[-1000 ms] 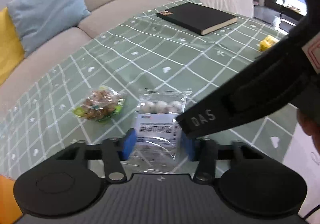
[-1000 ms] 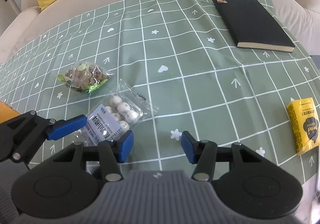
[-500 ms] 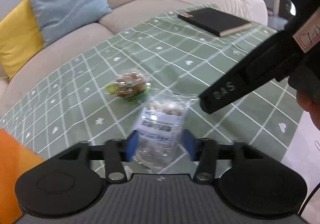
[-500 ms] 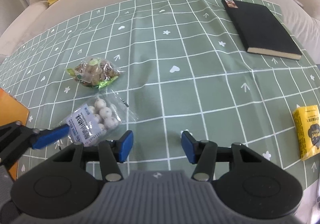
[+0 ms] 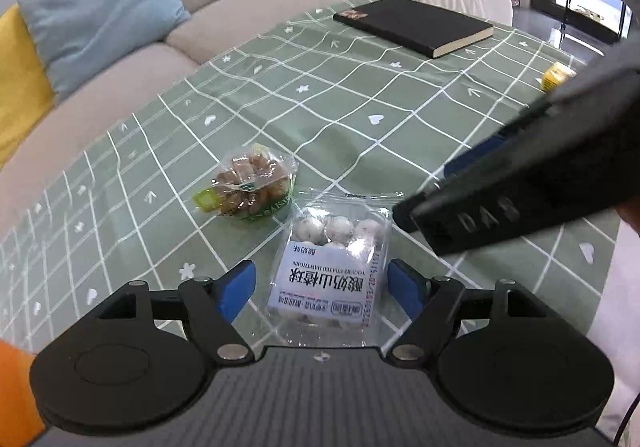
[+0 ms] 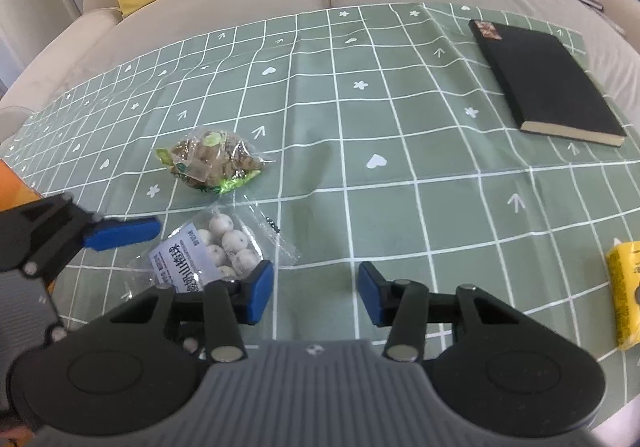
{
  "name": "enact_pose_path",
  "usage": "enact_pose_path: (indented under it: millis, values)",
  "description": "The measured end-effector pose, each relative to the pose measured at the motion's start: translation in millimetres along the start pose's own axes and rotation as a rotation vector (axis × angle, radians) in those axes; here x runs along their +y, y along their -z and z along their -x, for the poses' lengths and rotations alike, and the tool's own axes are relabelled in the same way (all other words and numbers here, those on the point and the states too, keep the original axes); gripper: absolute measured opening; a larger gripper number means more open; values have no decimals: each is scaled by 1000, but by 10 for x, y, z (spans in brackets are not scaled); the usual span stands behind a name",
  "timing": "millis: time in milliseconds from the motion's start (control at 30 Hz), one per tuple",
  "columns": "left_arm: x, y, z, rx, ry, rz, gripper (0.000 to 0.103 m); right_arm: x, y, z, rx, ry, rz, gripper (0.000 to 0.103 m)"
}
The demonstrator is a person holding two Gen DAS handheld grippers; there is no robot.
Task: Organize snacks
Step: 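Lower the left tool onto the white quail-egg packet and close it, then grasp the clear nut packet with the right tool while the left tool holds the egg packet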
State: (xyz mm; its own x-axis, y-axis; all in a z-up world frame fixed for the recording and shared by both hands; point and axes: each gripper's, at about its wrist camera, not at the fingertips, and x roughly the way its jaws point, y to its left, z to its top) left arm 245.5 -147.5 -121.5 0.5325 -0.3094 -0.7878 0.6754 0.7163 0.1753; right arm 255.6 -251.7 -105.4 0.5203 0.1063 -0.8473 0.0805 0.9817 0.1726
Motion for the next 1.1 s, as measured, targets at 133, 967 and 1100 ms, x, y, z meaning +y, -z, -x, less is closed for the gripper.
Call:
enact_pose_path:
  millis: [133,967,1100]
  values:
    - [89,-29,-67,12,59,87,81,17,-2,-26,6,8,15,46]
    - [313,261,649,-34,-172,520,66,186,-15,107,-103,-21,122,56]
    - [452,248,728,-51,-208,545,66,244,-28,109,-150,-19,172,64]
